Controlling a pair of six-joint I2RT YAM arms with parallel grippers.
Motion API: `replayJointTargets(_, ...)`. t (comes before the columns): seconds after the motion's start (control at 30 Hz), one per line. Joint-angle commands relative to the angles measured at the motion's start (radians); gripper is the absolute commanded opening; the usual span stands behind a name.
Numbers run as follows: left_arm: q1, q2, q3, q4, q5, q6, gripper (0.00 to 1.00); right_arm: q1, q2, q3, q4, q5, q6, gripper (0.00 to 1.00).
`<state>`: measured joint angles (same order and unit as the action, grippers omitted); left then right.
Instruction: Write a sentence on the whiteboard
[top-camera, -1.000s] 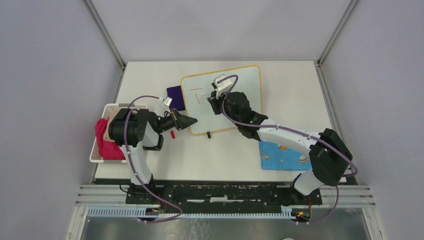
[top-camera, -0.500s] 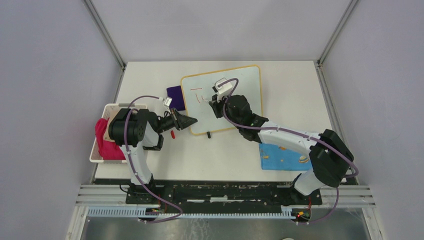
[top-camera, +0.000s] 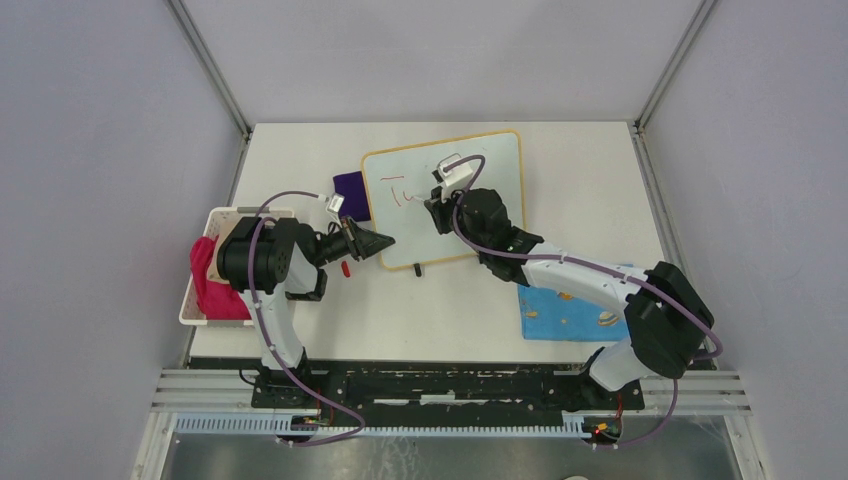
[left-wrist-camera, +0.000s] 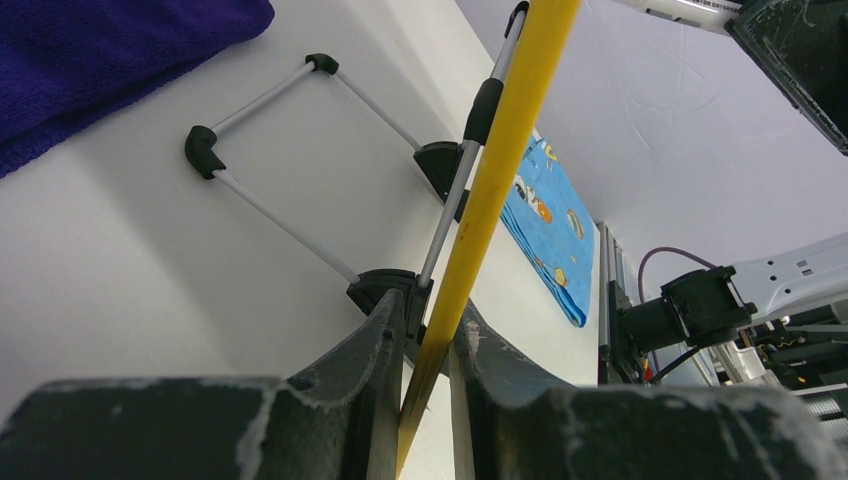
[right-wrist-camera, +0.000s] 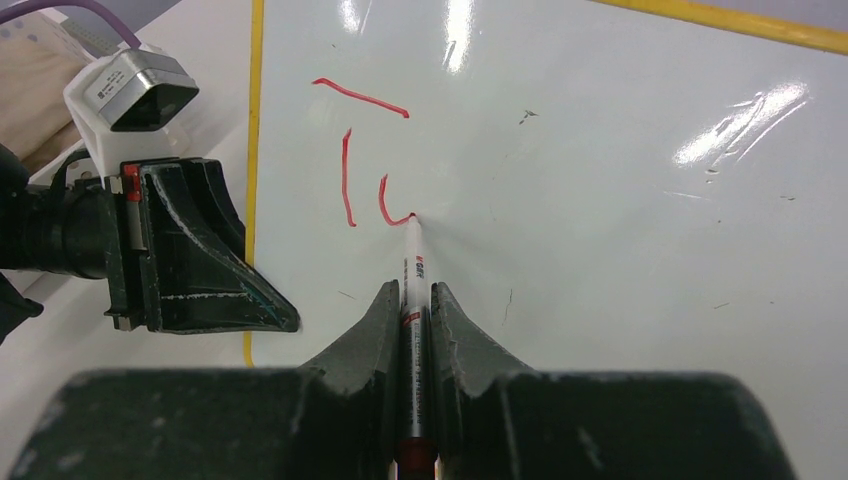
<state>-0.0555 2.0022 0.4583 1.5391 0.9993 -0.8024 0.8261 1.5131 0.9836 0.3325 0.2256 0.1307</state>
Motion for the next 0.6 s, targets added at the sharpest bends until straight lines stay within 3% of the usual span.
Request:
replayJointTargets(0.0, 0.011, 0.03, 0.003, 0.157, -0.051, -0.017, 0.02, -0.016, -0.004, 0.06, 0.012, 0.023, -0.012, 0.0)
replayJointTargets(0.57, 0.008, 0.031, 0.003, 0.156, -0.05, -0.017, 0.02, -0.003, 0.044, 0.106, 0.01, -0.042, -0.005, 0.0)
